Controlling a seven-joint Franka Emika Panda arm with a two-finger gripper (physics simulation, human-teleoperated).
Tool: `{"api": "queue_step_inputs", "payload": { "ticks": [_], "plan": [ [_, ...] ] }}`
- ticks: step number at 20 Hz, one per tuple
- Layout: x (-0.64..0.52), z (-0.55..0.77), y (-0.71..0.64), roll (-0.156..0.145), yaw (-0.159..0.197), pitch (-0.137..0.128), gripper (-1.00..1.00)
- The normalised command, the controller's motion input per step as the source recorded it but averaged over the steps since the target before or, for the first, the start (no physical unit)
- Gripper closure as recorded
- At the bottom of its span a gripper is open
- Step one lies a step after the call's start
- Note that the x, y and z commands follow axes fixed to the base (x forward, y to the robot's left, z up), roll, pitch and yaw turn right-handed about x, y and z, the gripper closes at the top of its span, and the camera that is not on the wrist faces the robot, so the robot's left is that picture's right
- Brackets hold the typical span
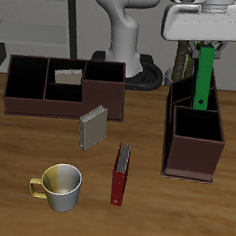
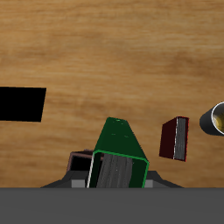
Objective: Place the right yellow book into the back desk caddy's back compartment and place the green book into the left desk caddy's back compartment and place the left yellow book into the left desk caddy's left compartment
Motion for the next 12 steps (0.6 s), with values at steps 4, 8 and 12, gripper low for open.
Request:
{"api": "queue_step_inputs", "payload": {
  "ticks": [4,8,12],
  "plan": [
    [-0.60,0.06,0.09,-0.012,-0.017,0.044,1.00],
    [-0.67,0.12,0.32,0.014,-0.009,-0.035,1.00],
    [-0.63,0.13,0.44,0.037,-0.030,-0.050,1.00]
  ]
}}
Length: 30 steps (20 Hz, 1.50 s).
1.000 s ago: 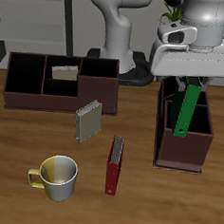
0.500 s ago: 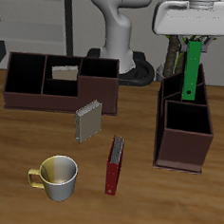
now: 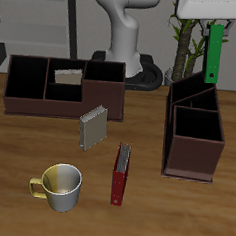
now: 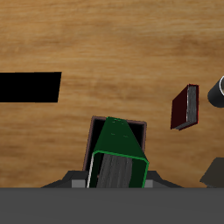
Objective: Place the right yellow book into the back desk caddy's back compartment and place the green book into the left desk caddy's back compartment and place the left yellow book into the left desk caddy's left compartment
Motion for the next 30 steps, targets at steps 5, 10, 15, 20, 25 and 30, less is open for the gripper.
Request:
{"api": "queue_step_inputs", "payload": {
  "ticks": [5,10,15,20,25,30],
  "plan": [
    [-0.56,0.12,0.47,0.081,-0.055,-0.041,1.00],
    [-0.34,0.04,0.17,0.001,-0.070,-0.001,1.00],
    [-0.32,-0.11,-0.01,-0.027,-0.003,0.000,1.00],
    [-0.38,-0.23,0.03,0.005,0.038,0.040,1.00],
    [-0.27,-0.18,-0.13,0.036,-0.003,0.050,1.00],
    [-0.19,0.00,-0.34,-0.010,0.006,-0.001,1.00]
  ]
}}
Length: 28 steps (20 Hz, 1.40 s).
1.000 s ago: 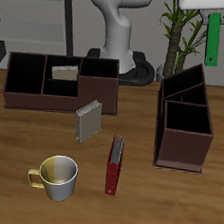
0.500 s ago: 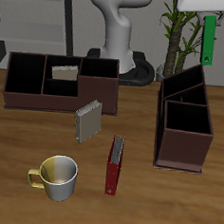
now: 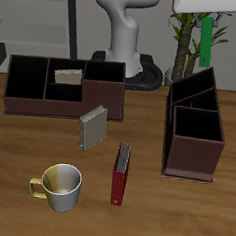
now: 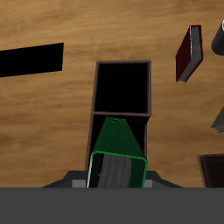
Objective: Place the right yellow book into the back desk caddy's back compartment and place the green book into the left desk caddy's back compartment and place the left yellow book into the left desk caddy's left compartment
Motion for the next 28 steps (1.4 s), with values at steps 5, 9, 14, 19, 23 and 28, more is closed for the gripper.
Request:
{"api": "queue_step_inputs", "payload": {
  "ticks": [5,9,14,19,23,28],
  "plan": [
    [0.12,-0.23,-0.17,0.023,-0.015,0.064,1.00],
    [0.18,-0.31,0.17,0.053,-0.011,0.087,1.00],
    [0.01,-0.10,0.17,0.044,-0.012,0.035,1.00],
    [0.08,-0.04,0.10,0.031,-0.001,0.027,1.00],
    [0.20,-0.22,0.14,0.034,0.015,0.060,1.00],
    [0.06,-0.16,0.06,0.016,0.013,0.022,1.00]
  ]
}}
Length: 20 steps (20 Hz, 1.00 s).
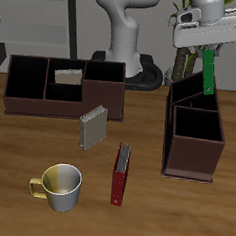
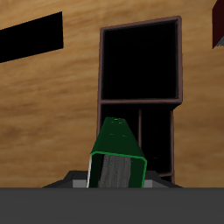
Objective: Place the right yellow book into the back desk caddy's back compartment and place the green book into the left desk caddy's back compartment and place the left yellow book into the left desk caddy's left compartment
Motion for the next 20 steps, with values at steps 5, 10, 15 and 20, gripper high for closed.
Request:
{"api": "queue_step_inputs", "payload": {
  "ticks": [5,10,15,20],
  "plan": [
    [0.07,-0.11,-0.07,-0.022,0.005,0.013,1.00],
    [0.08,-0.16,-0.07,-0.011,0.013,0.022,1.00],
    [0.14,-0.33,0.01,-0.008,0.026,0.035,1.00],
    [0.13,-0.29,0.17,0.025,0.017,0.040,1.00]
  ]
}}
